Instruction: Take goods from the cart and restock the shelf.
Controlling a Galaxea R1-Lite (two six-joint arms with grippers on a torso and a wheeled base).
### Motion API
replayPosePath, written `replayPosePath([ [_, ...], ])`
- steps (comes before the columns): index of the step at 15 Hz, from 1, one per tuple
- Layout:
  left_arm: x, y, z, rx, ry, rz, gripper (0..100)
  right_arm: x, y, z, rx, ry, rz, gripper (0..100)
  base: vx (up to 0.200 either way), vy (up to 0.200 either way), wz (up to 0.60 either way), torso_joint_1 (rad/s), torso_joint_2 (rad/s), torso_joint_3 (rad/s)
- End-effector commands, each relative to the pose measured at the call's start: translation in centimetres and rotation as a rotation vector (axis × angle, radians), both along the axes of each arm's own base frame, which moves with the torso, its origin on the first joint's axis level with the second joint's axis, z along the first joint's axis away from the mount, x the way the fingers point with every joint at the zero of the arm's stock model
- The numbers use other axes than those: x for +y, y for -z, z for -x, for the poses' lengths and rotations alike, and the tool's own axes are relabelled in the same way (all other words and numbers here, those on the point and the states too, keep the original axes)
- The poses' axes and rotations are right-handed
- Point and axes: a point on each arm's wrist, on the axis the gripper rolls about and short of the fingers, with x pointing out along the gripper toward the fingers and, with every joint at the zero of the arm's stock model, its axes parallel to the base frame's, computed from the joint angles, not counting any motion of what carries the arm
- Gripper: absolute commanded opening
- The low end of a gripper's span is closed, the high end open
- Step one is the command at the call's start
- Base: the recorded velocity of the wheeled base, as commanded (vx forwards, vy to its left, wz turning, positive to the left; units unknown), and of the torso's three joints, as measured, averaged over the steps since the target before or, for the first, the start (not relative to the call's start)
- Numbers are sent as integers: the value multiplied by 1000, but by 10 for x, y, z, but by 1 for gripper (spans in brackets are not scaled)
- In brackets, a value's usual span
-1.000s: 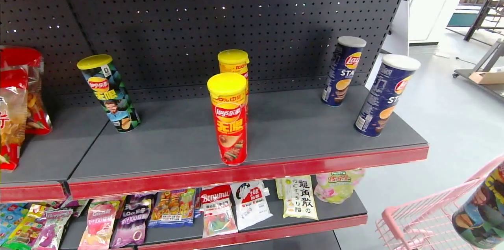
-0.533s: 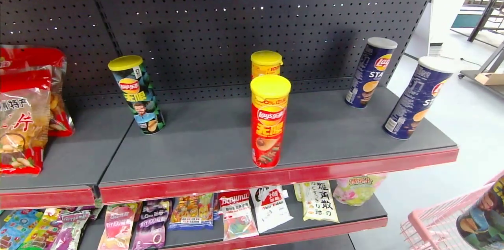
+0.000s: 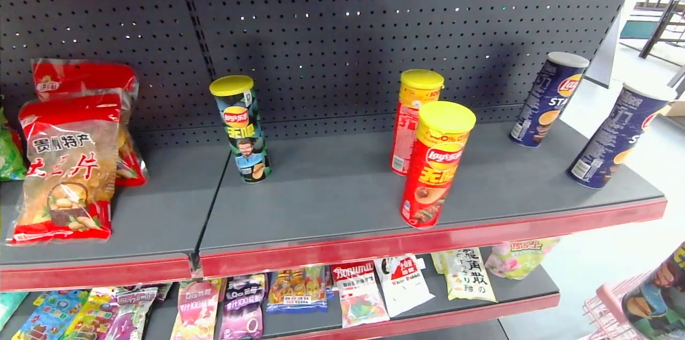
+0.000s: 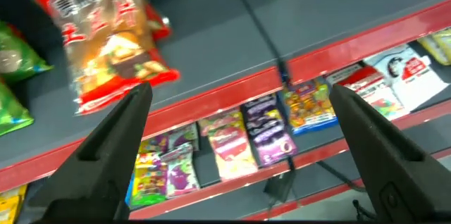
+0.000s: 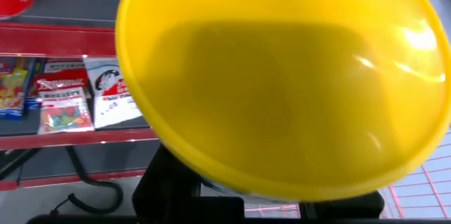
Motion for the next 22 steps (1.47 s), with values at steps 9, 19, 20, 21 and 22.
replayPosePath([
  [9,1,12,5,20,8,-50,100,0,-4,1,-30,-16,-7,0,0,178,0,2,1,2],
  [19,-28,-20,-109,30,81,23,100,-4,3,12,-89,9,14,0,0,0,0,0,0,0],
  [20,-37,-23,-138,31,154,67,100,-3,4,13,-93,-41,-9,0,0,0,0,0,0,0],
  [21,-43,-24,-155,58,233,89,100,-3,5,14,-94,-67,-29,0,0,0,0,0,0,0],
  [22,-48,-24,-169,96,298,113,100,-3,5,16,-98,-74,-29,0,0,0,0,0,0,0],
])
